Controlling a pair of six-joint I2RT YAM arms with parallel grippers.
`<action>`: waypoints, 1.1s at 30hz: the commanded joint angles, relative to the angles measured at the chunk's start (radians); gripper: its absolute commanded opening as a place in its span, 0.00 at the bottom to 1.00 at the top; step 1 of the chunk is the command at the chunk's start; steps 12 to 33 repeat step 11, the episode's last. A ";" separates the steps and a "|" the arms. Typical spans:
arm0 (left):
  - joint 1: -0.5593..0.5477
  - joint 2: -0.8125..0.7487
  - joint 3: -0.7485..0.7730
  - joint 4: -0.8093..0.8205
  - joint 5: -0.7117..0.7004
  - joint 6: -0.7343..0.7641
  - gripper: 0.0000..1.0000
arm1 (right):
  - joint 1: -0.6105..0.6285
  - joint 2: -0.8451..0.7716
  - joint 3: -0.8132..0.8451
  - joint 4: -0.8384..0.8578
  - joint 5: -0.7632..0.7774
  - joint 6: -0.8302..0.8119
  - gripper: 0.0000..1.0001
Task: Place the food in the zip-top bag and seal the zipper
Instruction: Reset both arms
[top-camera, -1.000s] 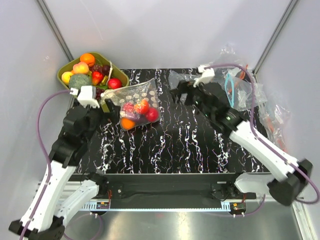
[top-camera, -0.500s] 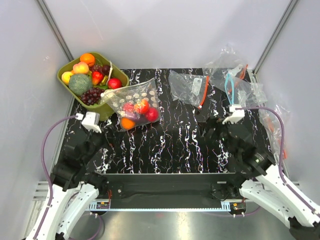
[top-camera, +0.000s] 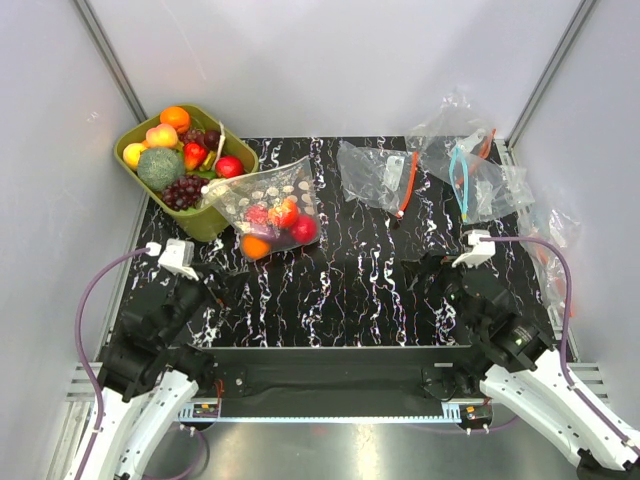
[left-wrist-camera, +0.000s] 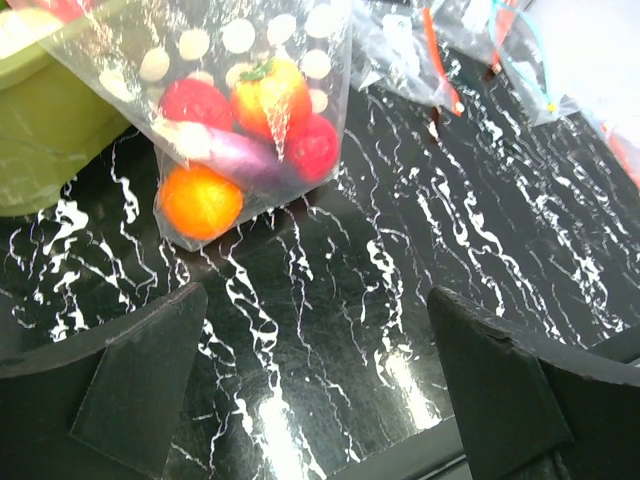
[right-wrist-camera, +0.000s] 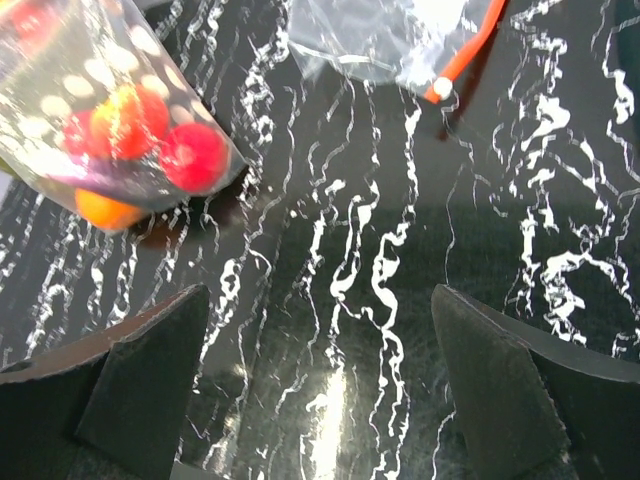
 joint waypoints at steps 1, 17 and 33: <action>-0.005 -0.006 -0.007 0.068 0.022 0.007 0.99 | -0.003 -0.001 -0.016 0.050 -0.002 0.031 1.00; -0.016 0.021 -0.007 0.068 0.024 0.005 0.99 | -0.003 -0.006 -0.037 0.061 -0.031 0.042 1.00; -0.016 0.021 -0.007 0.068 0.024 0.005 0.99 | -0.003 -0.006 -0.037 0.061 -0.031 0.042 1.00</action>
